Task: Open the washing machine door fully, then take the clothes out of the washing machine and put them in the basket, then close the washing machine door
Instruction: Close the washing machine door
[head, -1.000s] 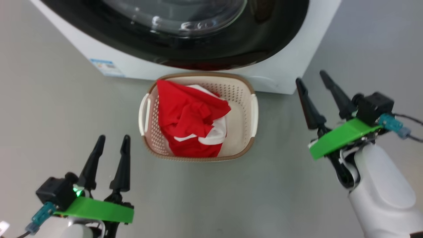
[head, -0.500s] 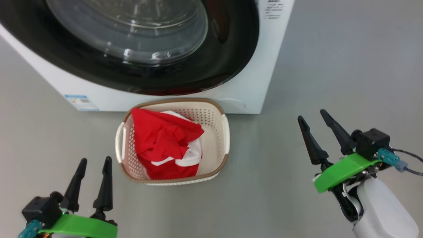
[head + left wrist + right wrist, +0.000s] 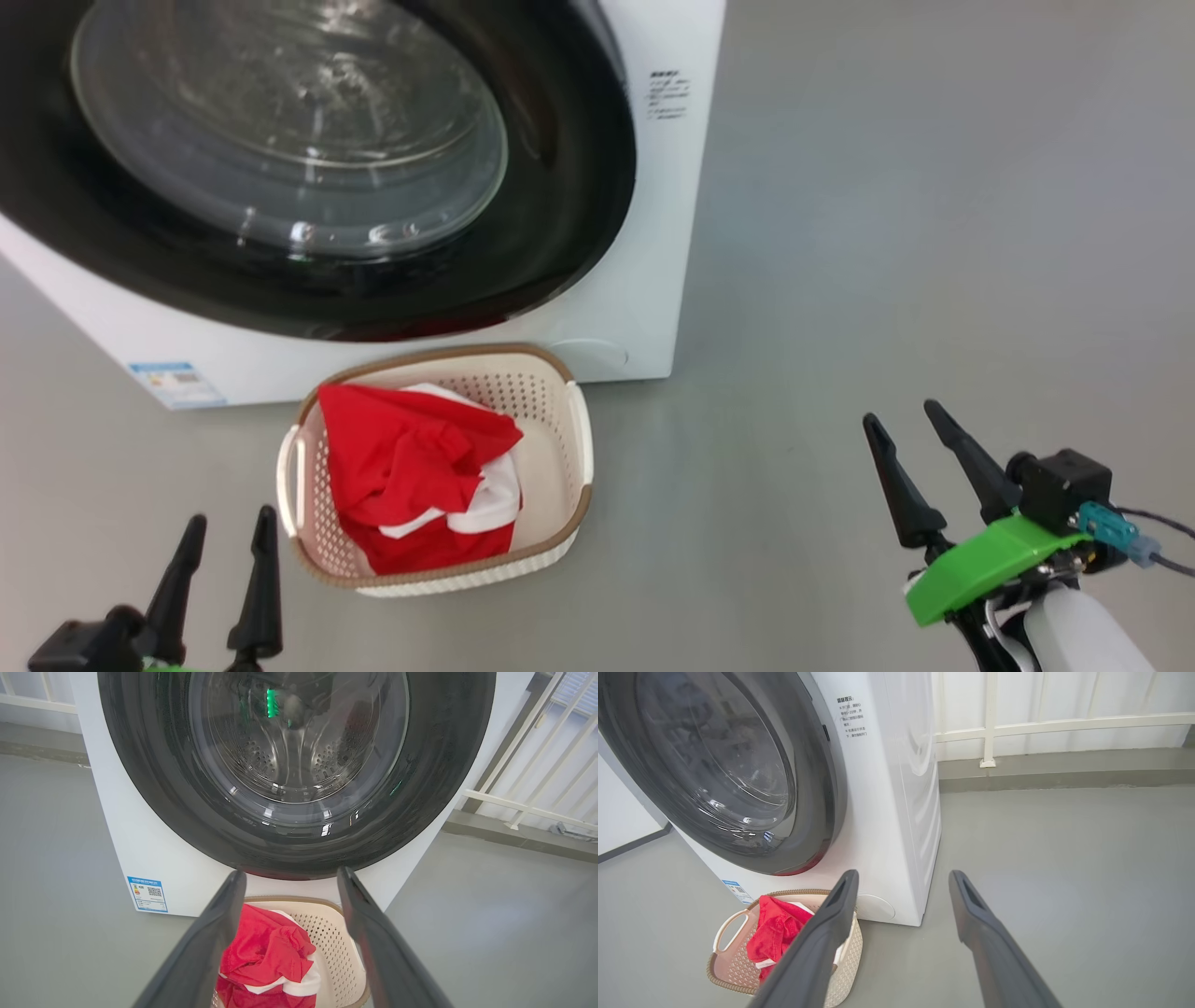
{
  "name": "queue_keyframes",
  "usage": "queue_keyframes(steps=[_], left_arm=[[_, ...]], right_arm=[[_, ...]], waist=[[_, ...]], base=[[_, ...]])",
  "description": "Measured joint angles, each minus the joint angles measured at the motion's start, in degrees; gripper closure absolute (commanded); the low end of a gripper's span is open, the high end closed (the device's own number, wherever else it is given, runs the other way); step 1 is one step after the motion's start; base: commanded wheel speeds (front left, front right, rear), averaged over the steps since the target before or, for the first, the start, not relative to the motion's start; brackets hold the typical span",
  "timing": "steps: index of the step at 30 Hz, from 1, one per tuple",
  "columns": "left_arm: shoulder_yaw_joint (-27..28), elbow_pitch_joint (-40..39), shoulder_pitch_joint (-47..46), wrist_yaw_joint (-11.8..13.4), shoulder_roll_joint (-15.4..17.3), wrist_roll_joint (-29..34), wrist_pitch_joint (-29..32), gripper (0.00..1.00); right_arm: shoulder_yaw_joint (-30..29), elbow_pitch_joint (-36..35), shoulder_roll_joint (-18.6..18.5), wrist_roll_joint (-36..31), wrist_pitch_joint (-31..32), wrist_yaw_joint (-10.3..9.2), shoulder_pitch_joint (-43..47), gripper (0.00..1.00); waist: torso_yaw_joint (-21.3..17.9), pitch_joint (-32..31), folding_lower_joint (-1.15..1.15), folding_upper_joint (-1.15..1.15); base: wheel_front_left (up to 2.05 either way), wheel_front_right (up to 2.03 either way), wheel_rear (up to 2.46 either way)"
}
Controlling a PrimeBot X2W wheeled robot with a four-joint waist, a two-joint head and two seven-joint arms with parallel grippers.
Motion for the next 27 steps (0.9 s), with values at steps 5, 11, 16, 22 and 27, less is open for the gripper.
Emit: queue_keyframes(steps=[5,11,16,22,27], left_arm=[[1.5,-0.4,2.9,0.0,0.4,0.7,0.0,0.00],[2.1,-1.2,6.0,0.0,0.4,1.9,0.0,0.00],[2.3,-1.6,7.3,0.0,0.4,1.9,0.0,0.00],[2.5,-1.6,7.3,0.0,0.4,2.3,0.0,0.00],[3.1,-1.7,7.9,0.0,0.3,2.4,0.0,0.00]], right_arm=[[-0.2,0.0,0.0,0.4,0.0,0.00,2.1,0.00],[-0.3,0.0,0.0,0.4,0.0,0.00,5.0,0.00],[-0.6,-0.2,-0.2,1.3,0.0,0.00,6.8,0.00],[-1.0,-0.7,-0.3,1.8,0.0,0.00,7.5,0.00],[-1.9,-1.0,-0.4,1.8,0.0,0.00,9.2,0.00]], waist=[[-1.8,-2.1,0.00,0.00],[-3.5,-4.7,0.00,0.00],[-4.5,-6.2,0.00,0.00],[-5.4,-7.0,0.00,0.00],[-5.7,-7.3,0.00,0.00]], base=[[0.00,0.00,0.00],[0.00,0.00,0.00],[0.00,0.00,0.00],[0.00,0.00,0.00],[0.00,0.00,0.00]])
